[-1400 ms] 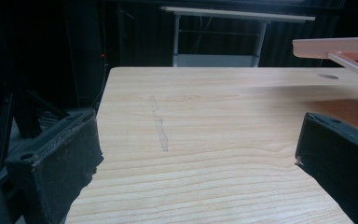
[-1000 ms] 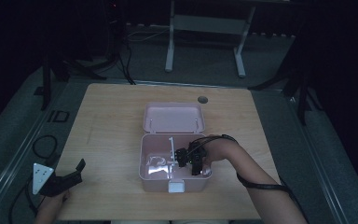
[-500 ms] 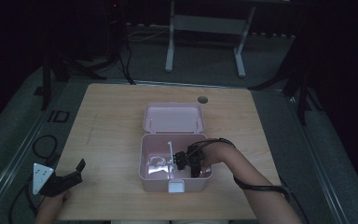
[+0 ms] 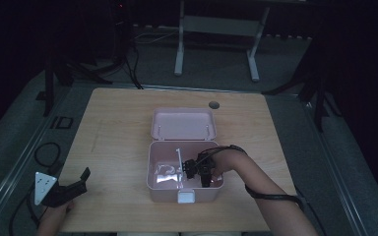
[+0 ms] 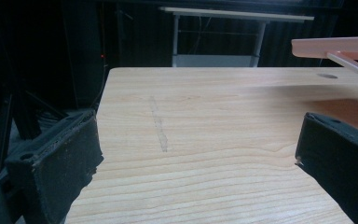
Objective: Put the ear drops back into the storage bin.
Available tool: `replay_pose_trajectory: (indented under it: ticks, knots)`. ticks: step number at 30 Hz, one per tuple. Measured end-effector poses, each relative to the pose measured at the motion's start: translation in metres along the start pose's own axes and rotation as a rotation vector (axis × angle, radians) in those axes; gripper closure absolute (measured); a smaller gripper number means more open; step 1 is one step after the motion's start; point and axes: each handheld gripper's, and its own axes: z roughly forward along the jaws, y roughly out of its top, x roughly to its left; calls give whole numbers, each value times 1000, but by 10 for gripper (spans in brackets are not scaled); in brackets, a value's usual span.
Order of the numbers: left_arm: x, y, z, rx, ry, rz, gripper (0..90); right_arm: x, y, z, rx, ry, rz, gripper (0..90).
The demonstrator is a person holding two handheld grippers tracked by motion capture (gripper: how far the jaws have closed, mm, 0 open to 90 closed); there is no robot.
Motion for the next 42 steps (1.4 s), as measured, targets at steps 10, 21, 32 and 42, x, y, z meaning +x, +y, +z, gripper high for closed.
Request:
replay_pose_trajectory:
  ticks: [10, 21, 32, 42]
  knots:
    - [0, 0, 0, 1, 1, -1, 4, 2, -4, -12, -31, 0, -5, 557]
    - [0, 0, 0, 2, 2, 0, 4, 5, -15, -48, -95, -44, 11, 515]
    - [0, 0, 0, 1, 4, -4, 4, 14, -40, -92, -160, -95, 35, 504]
    - [0, 0, 0, 3, 4, -3, 4, 19, -71, -118, -213, -130, 72, 504]
